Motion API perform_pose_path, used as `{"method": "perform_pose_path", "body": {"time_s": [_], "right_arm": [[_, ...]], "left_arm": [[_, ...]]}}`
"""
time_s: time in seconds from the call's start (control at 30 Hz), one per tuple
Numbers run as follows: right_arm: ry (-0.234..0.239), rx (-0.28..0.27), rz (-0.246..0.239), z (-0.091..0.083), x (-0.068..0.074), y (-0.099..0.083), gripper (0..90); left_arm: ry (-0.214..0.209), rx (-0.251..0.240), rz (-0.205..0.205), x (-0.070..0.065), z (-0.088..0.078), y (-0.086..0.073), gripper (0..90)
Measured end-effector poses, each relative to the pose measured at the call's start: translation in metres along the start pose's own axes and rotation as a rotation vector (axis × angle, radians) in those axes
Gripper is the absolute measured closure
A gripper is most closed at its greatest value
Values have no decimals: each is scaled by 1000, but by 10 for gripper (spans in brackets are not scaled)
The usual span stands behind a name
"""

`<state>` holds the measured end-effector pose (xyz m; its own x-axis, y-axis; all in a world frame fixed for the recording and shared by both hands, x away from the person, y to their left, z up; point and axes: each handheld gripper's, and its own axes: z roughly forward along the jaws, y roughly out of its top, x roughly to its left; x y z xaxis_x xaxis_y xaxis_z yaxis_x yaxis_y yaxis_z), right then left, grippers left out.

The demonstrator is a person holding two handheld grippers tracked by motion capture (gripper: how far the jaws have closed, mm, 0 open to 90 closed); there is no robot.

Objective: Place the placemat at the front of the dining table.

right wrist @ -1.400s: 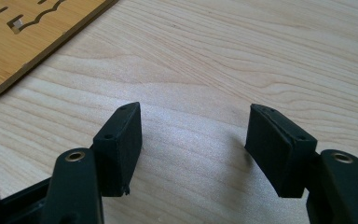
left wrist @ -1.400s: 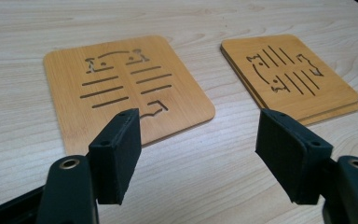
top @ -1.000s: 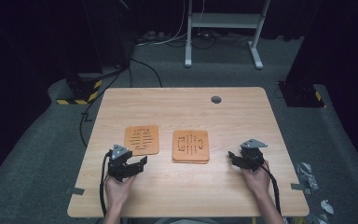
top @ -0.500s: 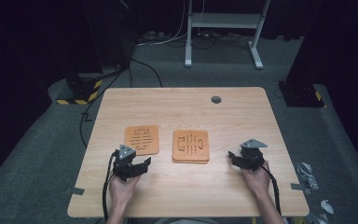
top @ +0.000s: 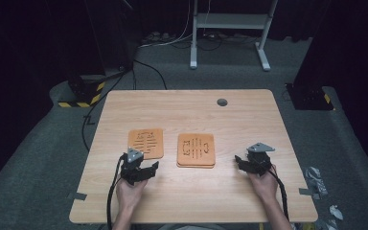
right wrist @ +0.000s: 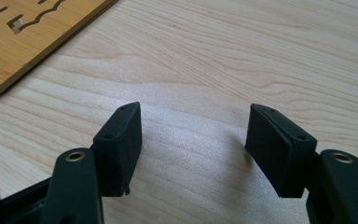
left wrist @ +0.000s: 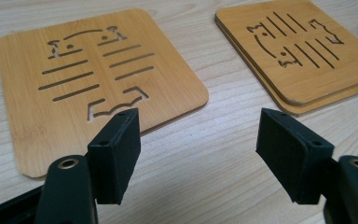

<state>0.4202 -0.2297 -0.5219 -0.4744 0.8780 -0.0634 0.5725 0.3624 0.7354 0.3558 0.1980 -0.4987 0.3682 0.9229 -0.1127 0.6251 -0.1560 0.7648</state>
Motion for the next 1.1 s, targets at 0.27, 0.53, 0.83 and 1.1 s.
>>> {"method": "perform_pose_path", "body": {"time_s": [0.27, 0.53, 0.83, 1.1], "right_arm": [[5, 4, -1, 0, 0, 0, 360], [-1, -2, -11, 0, 0, 0, 362], [-1, 0, -20, 0, 0, 0, 363], [-1, -2, -12, 0, 1, 0, 363]], "left_arm": [[-14, 19, -8, -5, 10, -6, 312], [10, 30, -24, -5, 15, -15, 319], [43, 38, -24, -4, 17, -18, 321], [97, 26, 26, -8, 22, -20, 308]]}}
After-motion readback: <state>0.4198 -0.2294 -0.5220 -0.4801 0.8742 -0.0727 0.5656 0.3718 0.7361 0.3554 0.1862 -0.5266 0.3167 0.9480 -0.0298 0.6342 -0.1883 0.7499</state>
